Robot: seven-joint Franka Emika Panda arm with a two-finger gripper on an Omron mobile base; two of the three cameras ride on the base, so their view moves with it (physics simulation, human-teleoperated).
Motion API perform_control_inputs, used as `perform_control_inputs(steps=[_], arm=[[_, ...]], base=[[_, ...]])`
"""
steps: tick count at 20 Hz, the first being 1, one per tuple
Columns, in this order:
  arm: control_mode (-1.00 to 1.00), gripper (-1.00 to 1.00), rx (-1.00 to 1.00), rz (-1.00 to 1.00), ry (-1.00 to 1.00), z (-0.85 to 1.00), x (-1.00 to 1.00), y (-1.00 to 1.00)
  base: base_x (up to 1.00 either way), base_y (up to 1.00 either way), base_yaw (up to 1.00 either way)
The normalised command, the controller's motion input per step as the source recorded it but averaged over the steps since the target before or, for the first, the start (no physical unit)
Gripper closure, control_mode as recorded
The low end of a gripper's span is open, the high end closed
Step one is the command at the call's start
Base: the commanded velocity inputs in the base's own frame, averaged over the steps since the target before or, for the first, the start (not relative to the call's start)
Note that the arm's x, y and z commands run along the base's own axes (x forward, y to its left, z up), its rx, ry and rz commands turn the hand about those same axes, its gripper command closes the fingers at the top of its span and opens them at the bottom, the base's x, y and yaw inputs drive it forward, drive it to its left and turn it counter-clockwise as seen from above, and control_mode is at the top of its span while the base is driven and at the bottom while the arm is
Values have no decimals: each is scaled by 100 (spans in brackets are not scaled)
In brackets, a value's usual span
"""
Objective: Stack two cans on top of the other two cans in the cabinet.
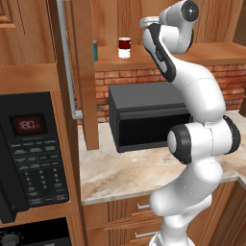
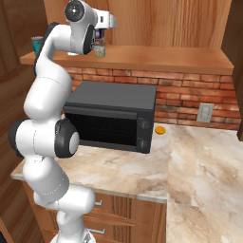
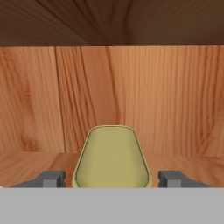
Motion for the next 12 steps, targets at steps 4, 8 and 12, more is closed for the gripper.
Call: perform_control_inputs(steps=[4,8,12], arm=[[-100,-100,0,0,0,0,0,0],[-100,-100,0,0,0,0,0,0],[-100,-100,0,0,0,0,0,0]], base=[[0,0,0],[0,0,0],[0,0,0]])
